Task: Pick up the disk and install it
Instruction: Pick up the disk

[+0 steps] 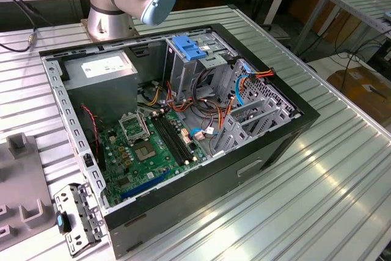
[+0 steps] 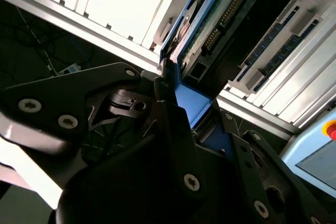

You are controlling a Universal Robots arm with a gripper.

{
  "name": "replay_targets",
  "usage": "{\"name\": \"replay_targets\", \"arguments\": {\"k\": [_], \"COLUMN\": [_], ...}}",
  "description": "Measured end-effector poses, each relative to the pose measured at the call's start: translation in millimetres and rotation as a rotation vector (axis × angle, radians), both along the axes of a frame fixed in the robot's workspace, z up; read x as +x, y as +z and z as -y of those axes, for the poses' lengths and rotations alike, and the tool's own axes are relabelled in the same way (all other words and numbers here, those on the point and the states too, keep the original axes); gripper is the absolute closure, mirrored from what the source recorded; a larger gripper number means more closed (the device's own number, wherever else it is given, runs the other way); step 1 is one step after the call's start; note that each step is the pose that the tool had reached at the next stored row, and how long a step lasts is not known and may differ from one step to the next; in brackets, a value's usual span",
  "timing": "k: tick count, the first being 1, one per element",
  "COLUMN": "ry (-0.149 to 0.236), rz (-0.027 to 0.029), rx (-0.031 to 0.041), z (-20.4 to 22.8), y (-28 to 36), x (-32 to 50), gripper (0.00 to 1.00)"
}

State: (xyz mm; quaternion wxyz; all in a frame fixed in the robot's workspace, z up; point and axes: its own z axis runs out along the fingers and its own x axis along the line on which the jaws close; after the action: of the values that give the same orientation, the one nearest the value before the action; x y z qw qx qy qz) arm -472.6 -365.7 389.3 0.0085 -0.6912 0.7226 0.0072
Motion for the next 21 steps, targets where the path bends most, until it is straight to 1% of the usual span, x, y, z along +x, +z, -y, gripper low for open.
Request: {"name": "replay_targets", "arguments": {"k": [7, 9, 12, 13, 14, 15, 16, 21], "ry": [0.000, 0.000, 0.000, 0.000, 0.000, 0.000, 0.000, 0.000], "rz": [-0.0003, -0.0001, -0.0001, 0.0000, -0.0001, 0.0000, 0.0000, -0.0001], "rx": [-0.0001, 0.0000, -0.0001, -0.0001, 0.0000, 0.0000, 0.0000, 0.0000], "z": [0.0, 0.0, 0.0, 0.0, 0.0, 0.0, 0.0, 0.0], "y": [1.1, 2.4, 6.6, 17.6, 25.4, 38.2, 44.9, 52.3], "x": [0.0, 0.0, 0.0, 0.0, 0.0, 0.0, 0.0, 0.0], "gripper": [0.63, 0.63, 0.63, 0.63, 0.63, 0.63, 0.63, 0.63]}}
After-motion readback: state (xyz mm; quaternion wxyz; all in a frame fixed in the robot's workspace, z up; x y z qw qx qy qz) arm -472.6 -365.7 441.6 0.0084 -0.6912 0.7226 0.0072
